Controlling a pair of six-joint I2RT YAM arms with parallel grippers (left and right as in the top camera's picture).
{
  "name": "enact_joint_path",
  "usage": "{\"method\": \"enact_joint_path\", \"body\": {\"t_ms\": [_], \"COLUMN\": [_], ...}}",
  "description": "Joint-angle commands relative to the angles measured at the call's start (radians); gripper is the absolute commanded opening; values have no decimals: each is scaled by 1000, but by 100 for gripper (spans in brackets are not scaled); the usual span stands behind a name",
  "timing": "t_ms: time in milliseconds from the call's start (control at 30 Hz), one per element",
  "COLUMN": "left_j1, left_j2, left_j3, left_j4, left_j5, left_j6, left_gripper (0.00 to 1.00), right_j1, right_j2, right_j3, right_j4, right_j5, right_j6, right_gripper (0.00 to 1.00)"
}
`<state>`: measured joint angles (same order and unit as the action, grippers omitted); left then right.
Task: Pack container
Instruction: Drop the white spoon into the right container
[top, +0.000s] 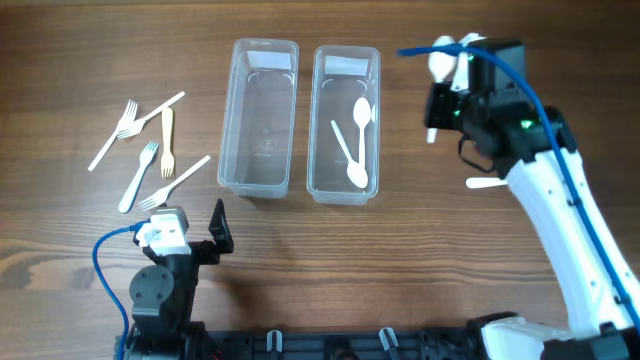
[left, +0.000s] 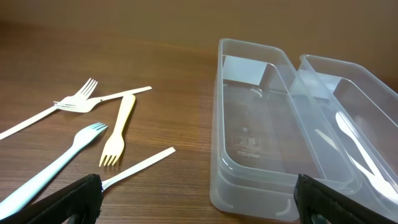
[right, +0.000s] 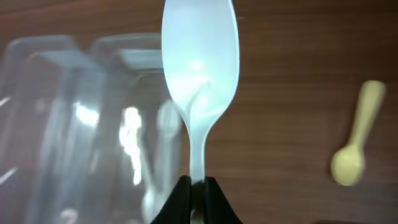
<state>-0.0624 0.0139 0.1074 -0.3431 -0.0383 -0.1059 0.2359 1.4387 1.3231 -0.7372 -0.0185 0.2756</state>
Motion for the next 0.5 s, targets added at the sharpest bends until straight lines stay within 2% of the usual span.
{"method": "enact_joint_path", "body": {"t_ms": [0,133,233,267,300,367,467], "left_j1": [6,6,6,6,6,6,6], "left_j2": [-7,-7,-7,-7,-7,-7,-7], "left_j3": [-3,-3,-3,-3,-3,-3,-3], "left_j4": [3,3,3,3,3,3,3], "left_j5": [12,12,12,12,12,12,12], "left_j6": [9,9,9,9,8,8,9], "left_gripper": [100,100,100,100,100,100,100], "right_j1": [110,240,261,261,260,259,254], "right_j2": [13,95,164,183,198,208,182], "right_j3": [6,5,5,5,5,5,6], "right_j4": [17,71,83,83,83,83,83], "right_j5": [-51,-50,-50,-50,-37,2,56], "right_j6": [44,112,148,147,146,142,101], "right_gripper": [4,4,5,32,64,75,76]}}
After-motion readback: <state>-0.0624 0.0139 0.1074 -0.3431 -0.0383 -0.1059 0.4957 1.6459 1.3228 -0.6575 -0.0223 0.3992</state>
